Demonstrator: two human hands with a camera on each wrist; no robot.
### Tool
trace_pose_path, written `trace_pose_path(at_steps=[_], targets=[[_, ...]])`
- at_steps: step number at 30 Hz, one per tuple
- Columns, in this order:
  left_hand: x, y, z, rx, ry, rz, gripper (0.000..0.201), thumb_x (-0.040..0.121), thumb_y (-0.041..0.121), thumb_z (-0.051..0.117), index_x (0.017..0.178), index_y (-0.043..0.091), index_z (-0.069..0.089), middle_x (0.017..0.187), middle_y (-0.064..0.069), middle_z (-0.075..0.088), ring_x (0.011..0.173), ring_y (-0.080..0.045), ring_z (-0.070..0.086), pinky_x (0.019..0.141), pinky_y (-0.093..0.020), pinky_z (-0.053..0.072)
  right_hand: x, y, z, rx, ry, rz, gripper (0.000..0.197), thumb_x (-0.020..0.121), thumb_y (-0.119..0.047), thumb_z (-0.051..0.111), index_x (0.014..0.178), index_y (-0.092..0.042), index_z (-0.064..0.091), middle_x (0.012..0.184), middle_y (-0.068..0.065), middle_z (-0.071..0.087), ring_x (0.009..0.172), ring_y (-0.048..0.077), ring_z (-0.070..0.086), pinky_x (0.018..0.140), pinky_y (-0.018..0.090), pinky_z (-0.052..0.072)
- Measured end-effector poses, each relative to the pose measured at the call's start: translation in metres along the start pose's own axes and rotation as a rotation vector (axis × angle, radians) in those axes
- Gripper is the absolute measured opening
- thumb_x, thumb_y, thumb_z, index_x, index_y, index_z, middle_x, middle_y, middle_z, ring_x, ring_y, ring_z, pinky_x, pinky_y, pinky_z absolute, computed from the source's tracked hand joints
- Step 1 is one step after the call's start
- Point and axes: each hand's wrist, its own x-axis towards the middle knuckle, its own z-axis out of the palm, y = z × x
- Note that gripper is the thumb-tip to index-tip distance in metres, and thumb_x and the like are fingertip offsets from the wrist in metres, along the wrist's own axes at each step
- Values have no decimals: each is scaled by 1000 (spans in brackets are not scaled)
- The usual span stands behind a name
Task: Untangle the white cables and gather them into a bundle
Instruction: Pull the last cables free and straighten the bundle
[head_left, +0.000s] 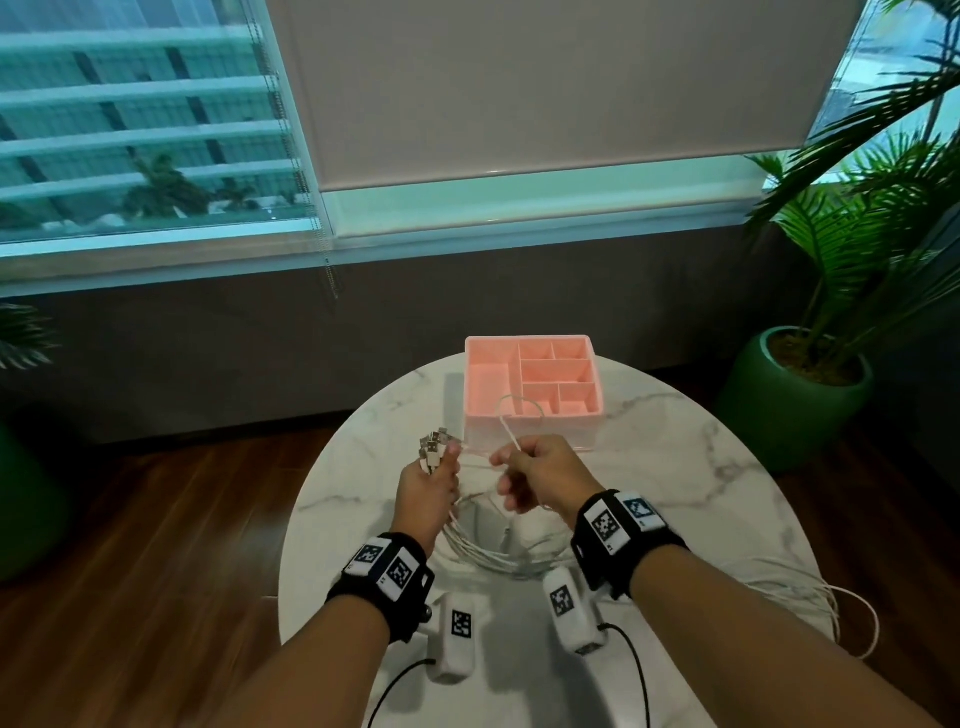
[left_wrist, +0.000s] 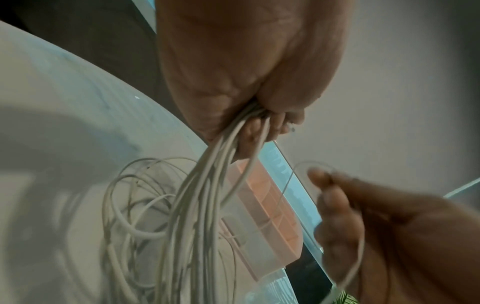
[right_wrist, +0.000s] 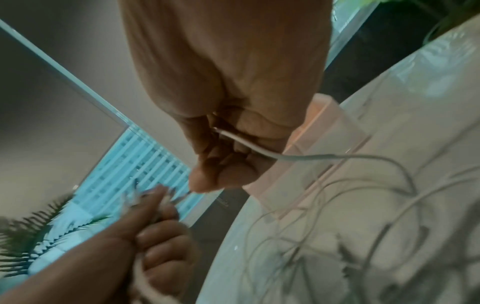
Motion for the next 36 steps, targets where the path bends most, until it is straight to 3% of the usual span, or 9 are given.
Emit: trace_pose_path(at_steps=[6, 9, 14, 17, 20, 22, 27, 31, 36], targets=[[3, -1, -9, -181, 40, -85, 42, 99, 48, 58, 70, 17, 52, 55, 2, 31, 48, -16, 33, 52, -32, 39, 7, 31, -88, -215, 387, 3, 37, 101, -26, 52, 72, -9, 68, 52, 3, 44, 46, 18, 38, 49, 28, 32], [5, 2, -13, -230, 68, -139, 41, 100, 49, 56, 73, 18, 48, 55, 4, 30, 42, -10, 27, 40, -22, 26, -1, 46, -141, -265, 616, 43, 35, 100, -29, 52, 74, -13, 68, 64, 11, 55, 57, 24, 47, 63, 39, 41], [8, 1, -17, -200, 100, -154, 44, 98, 52, 57, 72, 19, 43, 53, 6, 34, 40, -9, 27, 38, -20, 19, -20, 37, -204, -202, 1048, 117, 28, 99, -27, 48, 97, -11, 71, 103, 21, 66, 96, 40, 61, 84, 44, 46], [8, -1, -15, -186, 120, -164, 44, 99, 51, 56, 72, 19, 42, 52, 6, 34, 40, -9, 27, 38, -20, 19, -23, 19, -223, -71, 1159, 105, 36, 97, -36, 44, 95, -12, 72, 93, 14, 65, 84, 34, 60, 81, 48, 51], [7, 0, -8, -170, 112, -162, 46, 99, 52, 55, 70, 19, 40, 51, 6, 33, 39, -9, 27, 38, -20, 19, -18, 6, -223, 108, 1024, 81, 27, 97, -28, 46, 83, -13, 65, 72, 10, 56, 51, 21, 47, 49, 30, 47], [7, 1, -4, -170, 106, -158, 47, 99, 51, 55, 69, 20, 39, 51, 6, 32, 38, -9, 27, 38, -20, 19, -13, -3, -211, 202, 882, 30, 25, 99, -24, 49, 78, -16, 60, 61, 4, 47, 39, 13, 38, 41, 20, 38], [8, 9, -1, -193, 99, -144, 49, 98, 54, 56, 68, 19, 38, 50, 5, 31, 38, -10, 28, 38, -20, 21, -11, -11, -175, 240, 511, -36, 17, 95, -14, 63, 79, -15, 57, 61, 1, 44, 41, 11, 37, 48, 23, 35], [5, 13, 2, -203, 83, -119, 53, 94, 59, 58, 64, 20, 38, 52, 3, 29, 40, -12, 27, 40, -20, 19, -14, -38, -141, 210, 319, -122, 17, 94, -5, 62, 80, -10, 55, 70, 10, 55, 49, 20, 51, 53, 32, 49], [2, 16, 4, -196, 40, -111, 57, 87, 65, 58, 64, 20, 32, 53, 2, 26, 41, -12, 24, 41, -21, 18, -24, -82, -106, 259, 171, -290, 2, 97, -6, 58, 96, -5, 59, 86, 15, 68, 73, 31, 70, 77, 44, 61]])
